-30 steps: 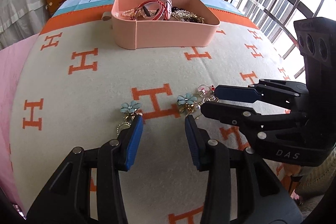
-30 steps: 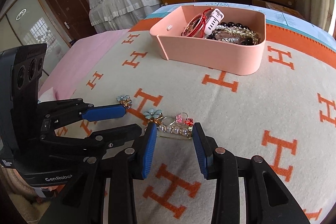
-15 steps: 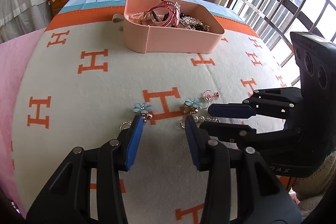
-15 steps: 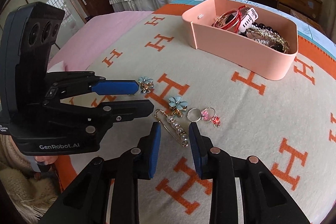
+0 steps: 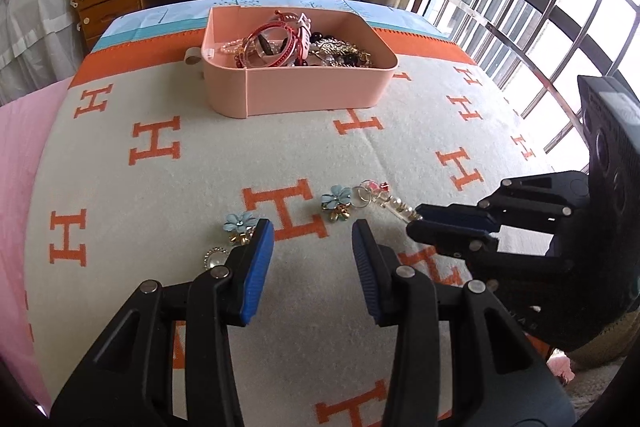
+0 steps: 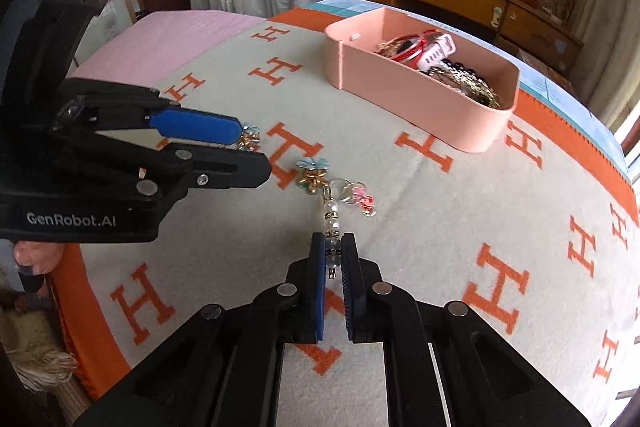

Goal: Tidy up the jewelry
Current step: 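Lower the right tool onto the pearl-beaded safety pin and close it, then close the left tool on a blue flower charm, then carry the flower charm and safety pin into the pink tray and open both tools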

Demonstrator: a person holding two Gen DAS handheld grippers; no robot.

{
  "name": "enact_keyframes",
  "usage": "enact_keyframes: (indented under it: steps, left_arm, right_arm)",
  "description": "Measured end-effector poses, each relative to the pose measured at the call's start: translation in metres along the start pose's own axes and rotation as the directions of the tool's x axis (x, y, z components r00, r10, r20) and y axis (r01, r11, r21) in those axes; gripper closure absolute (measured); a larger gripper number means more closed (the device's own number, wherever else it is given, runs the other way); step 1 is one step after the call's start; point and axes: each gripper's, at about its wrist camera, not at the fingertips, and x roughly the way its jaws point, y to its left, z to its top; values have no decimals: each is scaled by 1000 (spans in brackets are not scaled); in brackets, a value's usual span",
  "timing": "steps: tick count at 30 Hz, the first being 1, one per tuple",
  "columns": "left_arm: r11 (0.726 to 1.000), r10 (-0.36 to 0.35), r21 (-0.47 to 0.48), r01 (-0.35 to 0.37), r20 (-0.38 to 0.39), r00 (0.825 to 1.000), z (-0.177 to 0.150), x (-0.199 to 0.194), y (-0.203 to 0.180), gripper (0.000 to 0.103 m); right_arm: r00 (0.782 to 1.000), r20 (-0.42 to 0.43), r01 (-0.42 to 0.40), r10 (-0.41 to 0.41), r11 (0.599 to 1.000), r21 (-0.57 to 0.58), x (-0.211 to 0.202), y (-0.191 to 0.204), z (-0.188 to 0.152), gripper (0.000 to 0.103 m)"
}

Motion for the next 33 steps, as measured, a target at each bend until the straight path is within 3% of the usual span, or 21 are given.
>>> enact_keyframes:
  steps: [7,15,17,21,28,33]
  left_arm:
    - [999,-8,40,9,-26,1000,7,20,-16,66]
    - [1000,11,4,-11,-44,999,18,41,-12,77]
    - [1000,23,2,-23,-37,999,19,43,-11,85]
    - [999,32,-15,-32,-32,999,22,44,-7,86]
    - [994,97,-58,-97,0,995,36,8,1,87]
    - [993,107,-47,-104,57,993,72,-34,3,86]
  right_arm:
    - [998,68,-8,-4,985,171,-34,-39,-7,96]
    - [996,84,-18,2,982,190,-44,-42,-10,96]
    - [996,87,-22,5,981,191,-44,-41,-10,96]
    - [996,93,-25,6,979,201,-44,-39,-8,96]
    - [992,126,-42,9,966,256,-71,-43,6,96]
    - [980,197,-73,13,951,301,-109,-52,39,96]
